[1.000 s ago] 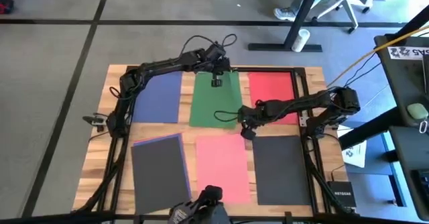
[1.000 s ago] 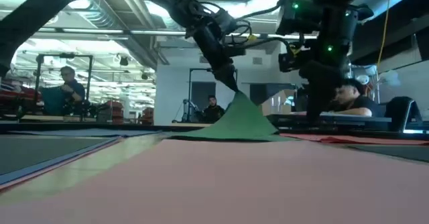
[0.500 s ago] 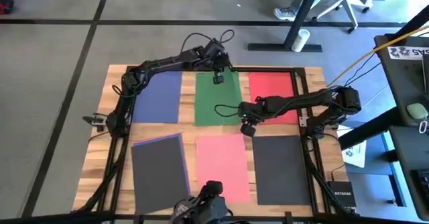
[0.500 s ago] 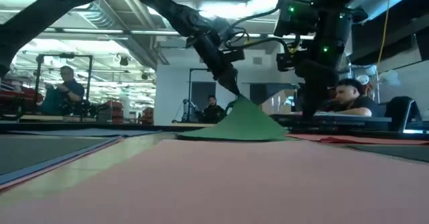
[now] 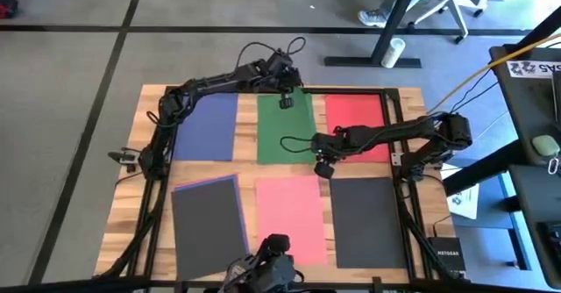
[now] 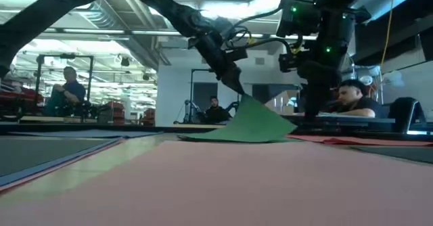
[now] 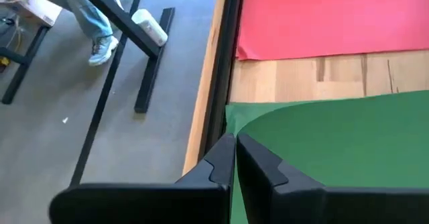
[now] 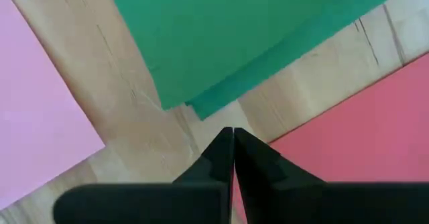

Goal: Organize paper
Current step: Stack the green paper on top of the other green paper

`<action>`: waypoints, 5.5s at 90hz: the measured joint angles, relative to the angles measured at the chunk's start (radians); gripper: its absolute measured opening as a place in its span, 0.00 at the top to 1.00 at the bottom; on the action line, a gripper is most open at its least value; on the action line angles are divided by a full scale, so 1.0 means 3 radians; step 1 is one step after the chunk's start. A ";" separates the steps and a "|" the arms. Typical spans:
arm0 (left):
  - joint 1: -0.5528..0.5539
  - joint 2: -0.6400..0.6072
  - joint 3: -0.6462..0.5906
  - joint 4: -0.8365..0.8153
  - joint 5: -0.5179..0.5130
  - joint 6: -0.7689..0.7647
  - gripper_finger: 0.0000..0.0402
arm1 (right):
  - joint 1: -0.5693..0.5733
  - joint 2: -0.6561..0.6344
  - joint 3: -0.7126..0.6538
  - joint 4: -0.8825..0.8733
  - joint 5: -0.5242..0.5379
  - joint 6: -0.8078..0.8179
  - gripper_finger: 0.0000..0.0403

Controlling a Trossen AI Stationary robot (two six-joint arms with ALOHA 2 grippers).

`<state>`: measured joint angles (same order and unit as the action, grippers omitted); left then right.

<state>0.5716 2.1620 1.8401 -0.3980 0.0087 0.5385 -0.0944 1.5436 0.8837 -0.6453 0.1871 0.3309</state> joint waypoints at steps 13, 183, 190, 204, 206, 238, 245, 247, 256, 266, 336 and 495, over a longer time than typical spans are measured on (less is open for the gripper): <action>-0.0004 0.0000 0.0001 0.0050 -0.0006 0.0075 1.00 | 0.0003 0.0000 0.0000 -0.0003 -0.0007 0.0004 1.00; -0.0423 -0.0314 0.0000 -0.2274 0.0093 -0.0217 1.00 | -0.0026 -0.0272 0.0004 -0.0158 -0.0365 -0.0875 1.00; -0.0424 -0.0314 0.0000 -0.2113 0.0309 -0.0291 1.00 | -0.0043 -0.0393 0.0004 -0.0158 -0.0367 -0.0920 1.00; -0.0500 -0.0314 0.0000 -0.1644 0.0577 -0.0405 1.00 | -0.0085 -0.0568 -0.0061 -0.0090 -0.0370 -0.0929 1.00; -0.0521 -0.0314 0.0000 -0.1567 0.0581 -0.0421 1.00 | -0.0093 -0.0588 -0.0083 -0.0086 -0.0371 -0.0930 1.00; -0.0766 -0.0489 -0.0620 0.0254 0.0957 -0.0880 1.00 | -0.0108 -0.0920 -0.0505 0.0225 -0.0488 -0.0829 1.00; -0.0782 -0.0633 -0.0982 0.0765 0.0960 -0.0996 1.00 | -0.0109 -0.1049 -0.0584 0.0306 -0.0505 -0.0820 1.00; -0.0782 -0.0684 -0.1095 0.0904 0.0959 -0.1013 1.00 | -0.0109 -0.1086 -0.0615 0.0334 -0.0512 -0.0819 1.00; -0.0771 -0.0977 -0.1589 0.1344 0.0957 -0.1107 1.00 | -0.0109 -0.1265 -0.0738 0.0502 -0.0533 -0.0799 1.00; -0.0717 -0.1308 -0.2090 0.1454 0.0979 -0.1154 1.00 | -0.0127 -0.1434 -0.0832 0.0690 -0.0587 -0.0777 1.00; -0.0736 -0.1854 -0.3142 0.0320 0.0837 -0.0605 1.00 | -0.0453 -0.1166 -0.0659 0.1029 -0.0955 -0.0609 1.00; -0.0788 -0.1456 -0.3329 0.0717 0.0333 -0.0664 1.00 | -0.0650 0.0154 -0.0660 0.1202 -0.0923 -0.0885 1.00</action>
<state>0.3351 1.7252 0.8413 -0.1829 0.1087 0.3393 -0.2893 1.5900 0.6857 -0.2846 -0.0898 0.0654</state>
